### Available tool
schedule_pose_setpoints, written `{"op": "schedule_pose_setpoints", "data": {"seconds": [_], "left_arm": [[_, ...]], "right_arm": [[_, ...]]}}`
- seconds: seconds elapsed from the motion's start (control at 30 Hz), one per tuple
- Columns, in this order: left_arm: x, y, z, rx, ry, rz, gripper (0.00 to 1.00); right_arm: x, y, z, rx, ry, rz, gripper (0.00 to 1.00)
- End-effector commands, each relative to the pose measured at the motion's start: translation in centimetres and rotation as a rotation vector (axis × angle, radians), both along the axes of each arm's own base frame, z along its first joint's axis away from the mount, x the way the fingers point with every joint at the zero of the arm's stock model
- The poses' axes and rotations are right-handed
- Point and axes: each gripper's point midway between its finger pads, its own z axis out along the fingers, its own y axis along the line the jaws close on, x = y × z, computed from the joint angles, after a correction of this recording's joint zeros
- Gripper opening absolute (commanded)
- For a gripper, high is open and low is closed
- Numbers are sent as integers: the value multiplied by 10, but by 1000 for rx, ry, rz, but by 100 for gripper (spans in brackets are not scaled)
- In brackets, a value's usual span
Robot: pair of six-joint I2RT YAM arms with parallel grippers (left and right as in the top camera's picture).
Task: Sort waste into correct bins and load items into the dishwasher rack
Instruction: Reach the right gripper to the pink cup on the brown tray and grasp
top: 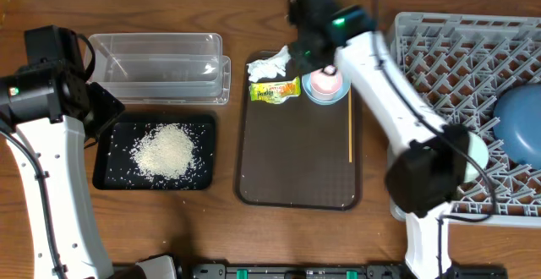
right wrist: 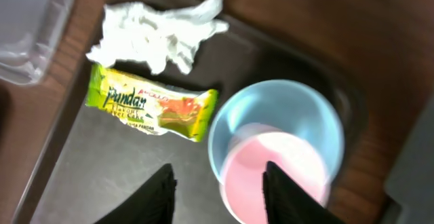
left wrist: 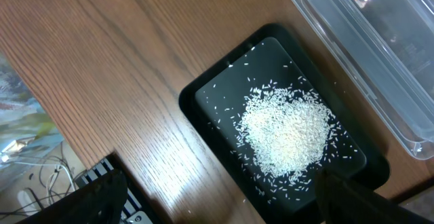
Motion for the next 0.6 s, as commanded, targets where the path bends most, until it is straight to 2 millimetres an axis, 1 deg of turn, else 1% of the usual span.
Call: {"op": "schedule_pose_setpoints", "data": {"seconds": [0.0, 0.1, 0.23, 0.37, 0.57], "left_arm": [[-3, 3, 3, 16, 0, 10, 90], [-3, 3, 3, 16, 0, 10, 90], [-3, 3, 3, 16, 0, 10, 90], [-3, 3, 3, 16, 0, 10, 90], [-3, 3, 3, 16, 0, 10, 90]], "right_arm": [[3, 0, -10, -68, -24, -65, 37], [0, 3, -23, -92, -5, -91, 36], [-7, -5, -28, -108, 30, -137, 35], [-16, -10, -36, -125, 75, -137, 33], [-17, -14, -49, -139, 85, -141, 33]]}}
